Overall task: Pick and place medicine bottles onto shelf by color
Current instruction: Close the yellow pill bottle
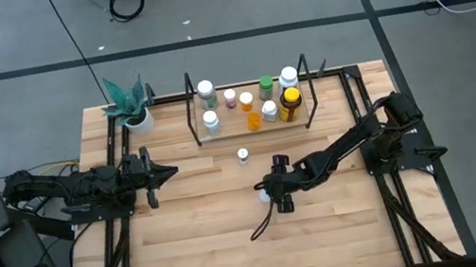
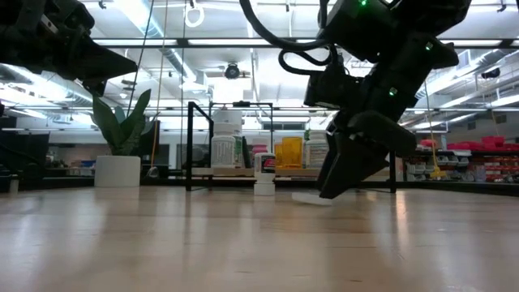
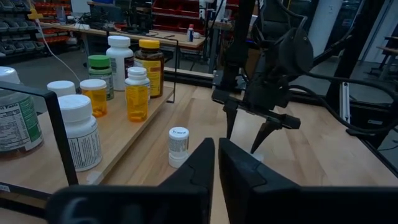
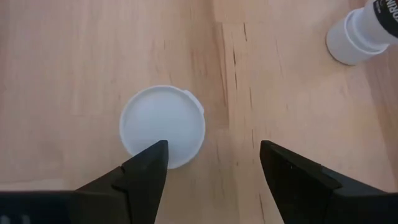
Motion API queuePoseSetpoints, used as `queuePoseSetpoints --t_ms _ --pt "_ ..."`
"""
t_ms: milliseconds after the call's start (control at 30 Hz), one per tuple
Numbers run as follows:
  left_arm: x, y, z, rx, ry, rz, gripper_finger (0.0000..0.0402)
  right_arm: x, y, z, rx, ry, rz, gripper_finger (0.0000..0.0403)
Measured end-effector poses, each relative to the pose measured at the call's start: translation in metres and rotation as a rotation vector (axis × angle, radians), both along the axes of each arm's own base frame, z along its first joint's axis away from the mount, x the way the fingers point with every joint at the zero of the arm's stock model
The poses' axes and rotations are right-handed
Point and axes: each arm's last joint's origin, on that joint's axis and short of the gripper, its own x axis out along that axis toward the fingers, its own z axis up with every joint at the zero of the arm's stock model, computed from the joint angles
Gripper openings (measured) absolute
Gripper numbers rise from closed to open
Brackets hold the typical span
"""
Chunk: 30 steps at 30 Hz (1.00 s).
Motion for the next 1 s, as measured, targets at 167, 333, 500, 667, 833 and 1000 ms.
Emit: queuePoseSetpoints --t_ms 167,333,500,667,833,1000 --pt "0.0 0.0 0.0 0.0 0.0 0.0 0.0023 0.0 0.004 0.001 -0.003 -0.014 0.008 0.0263" --pt "0.0 0.0 0.0 0.0 0.0 0.0 0.0031 -0.001 0.007 0.001 -0.027 -0.023 0.006 0.0263" --pt "0.0 0.0 0.0 0.0 0.0 0.0 0.0035 -0.001 0.008 0.001 -0.028 -0.023 0.009 0.0263" --pt "0.0 0.0 0.0 0.0 0.0 0.0 0.0027 -0.002 0.011 0.001 -0.049 -0.022 0.008 0.0263" --pt "0.0 0.0 0.0 0.0 0.0 0.0 0.0024 -0.004 0.017 0.001 -0.054 -0.02 0.027 0.0263" --pt "0.0 0.0 0.0 0.0 0.0 0.0 0.0032 -0.006 0.022 0.001 -0.075 -0.024 0.037 0.0263"
